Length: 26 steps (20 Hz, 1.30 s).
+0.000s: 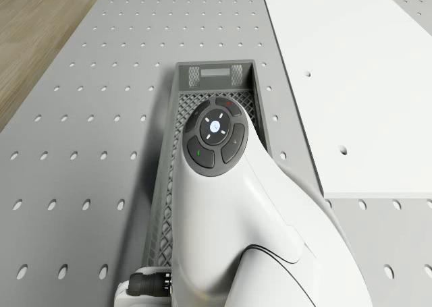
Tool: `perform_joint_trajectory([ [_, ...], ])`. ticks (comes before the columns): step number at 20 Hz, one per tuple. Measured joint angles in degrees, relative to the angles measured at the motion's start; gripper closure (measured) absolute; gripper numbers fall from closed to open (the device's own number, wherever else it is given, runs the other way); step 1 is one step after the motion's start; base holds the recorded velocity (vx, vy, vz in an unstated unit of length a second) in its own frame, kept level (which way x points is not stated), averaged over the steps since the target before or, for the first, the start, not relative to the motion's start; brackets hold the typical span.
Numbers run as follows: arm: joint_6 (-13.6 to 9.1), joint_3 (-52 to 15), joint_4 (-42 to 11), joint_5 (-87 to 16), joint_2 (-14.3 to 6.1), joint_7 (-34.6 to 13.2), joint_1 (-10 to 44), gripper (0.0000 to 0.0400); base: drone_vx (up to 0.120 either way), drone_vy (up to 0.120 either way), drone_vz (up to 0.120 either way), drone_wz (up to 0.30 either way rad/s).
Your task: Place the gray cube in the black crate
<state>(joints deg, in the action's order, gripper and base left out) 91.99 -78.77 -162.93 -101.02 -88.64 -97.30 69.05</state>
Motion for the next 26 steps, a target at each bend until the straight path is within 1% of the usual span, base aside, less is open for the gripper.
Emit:
perform_joint_trajectory([
  [18, 0.6, -0.1, 0.0, 0.3, -0.7, -0.1, 0.1, 0.015, 0.12, 0.0, 0.0, 0.0],
  [22, 0.7, -0.1, 0.0, 0.3, -0.8, -0.1, 0.2, 0.015, 0.12, 0.0, -0.11, 0.0],
  [24, 0.8, -0.1, 0.0, 0.3, -0.8, -0.1, 0.2, 0.015, 0.12, 0.0, -0.02, 0.0],
  [26, 0.8, -0.1, 0.0, 0.3, -0.9, -0.1, 0.2, 0.015, 0.12, 0.0, -0.12, 0.0],
])
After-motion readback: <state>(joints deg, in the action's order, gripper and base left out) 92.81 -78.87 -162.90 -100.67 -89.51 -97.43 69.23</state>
